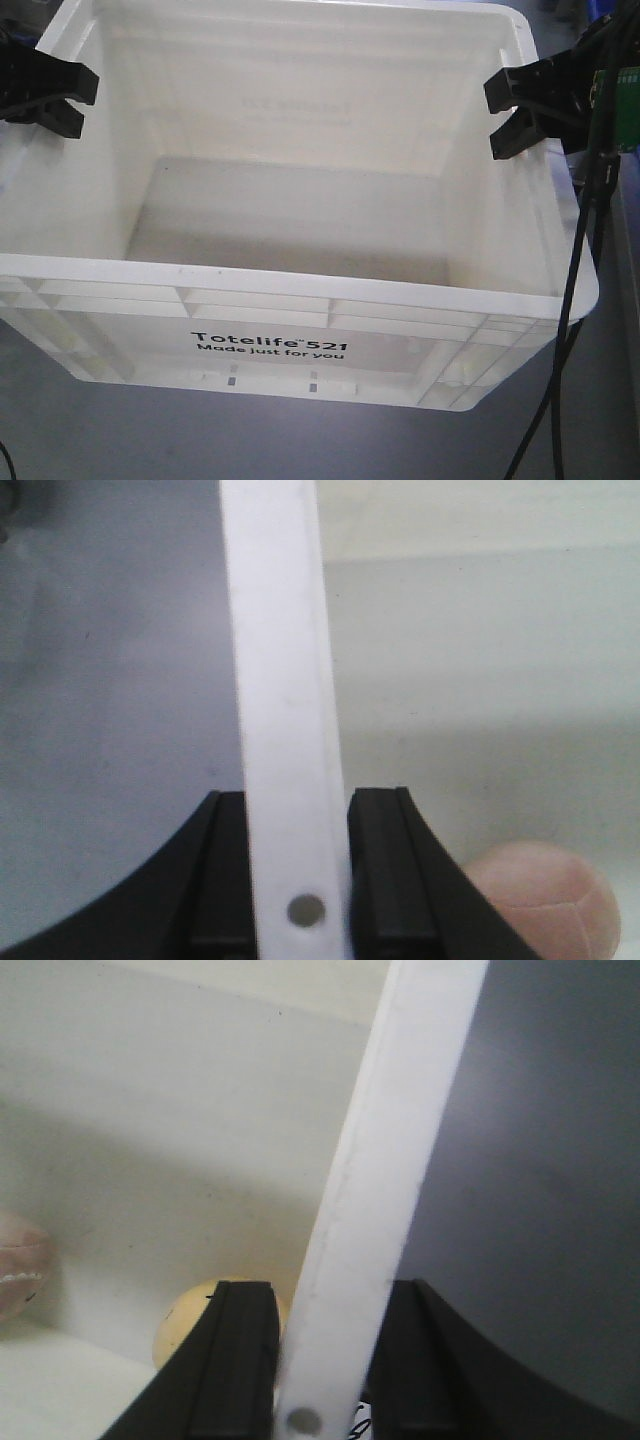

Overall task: Place moving items into box and shelve
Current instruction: 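Hold the tote with both grippers while the base drives away, then keep gripping the tote rims as the base approaches the blue-bin shelf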

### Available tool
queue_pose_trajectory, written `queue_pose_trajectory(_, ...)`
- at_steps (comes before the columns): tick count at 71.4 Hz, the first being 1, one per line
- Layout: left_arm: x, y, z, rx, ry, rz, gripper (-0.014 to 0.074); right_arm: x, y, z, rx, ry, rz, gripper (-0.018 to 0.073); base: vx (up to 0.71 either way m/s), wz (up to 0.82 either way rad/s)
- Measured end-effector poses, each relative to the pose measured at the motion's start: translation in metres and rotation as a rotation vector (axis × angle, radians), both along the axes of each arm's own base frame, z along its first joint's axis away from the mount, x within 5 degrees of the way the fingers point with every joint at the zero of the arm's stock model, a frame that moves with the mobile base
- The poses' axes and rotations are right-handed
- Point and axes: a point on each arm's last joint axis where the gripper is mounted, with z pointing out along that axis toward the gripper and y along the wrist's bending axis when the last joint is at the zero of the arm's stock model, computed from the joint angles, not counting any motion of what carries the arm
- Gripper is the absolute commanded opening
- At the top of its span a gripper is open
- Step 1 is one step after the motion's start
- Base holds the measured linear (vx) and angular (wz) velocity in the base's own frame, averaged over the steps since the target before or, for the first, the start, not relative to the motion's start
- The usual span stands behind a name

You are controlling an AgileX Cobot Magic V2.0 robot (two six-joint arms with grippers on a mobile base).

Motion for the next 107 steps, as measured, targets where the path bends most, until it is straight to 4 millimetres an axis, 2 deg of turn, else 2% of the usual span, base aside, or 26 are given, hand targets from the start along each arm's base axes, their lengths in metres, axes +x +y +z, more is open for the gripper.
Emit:
queue_pose_trajectory(40,-0.0001,-0.0003,0.0000,-0.004,0.001,-0.001,-0.0017,-0.0006,-0.0005,0.0004,-0.004,-0.001,0.000,-0.0012,0.33,-0.39)
queue_pose_trajectory(107,0.0000,-0.0002,0.0000,-0.002,0.000,0.000,-0.0017,-0.0008,-0.0004,0.0006,-0.002,-0.001,0.000,-0.0012,0.42,-0.05)
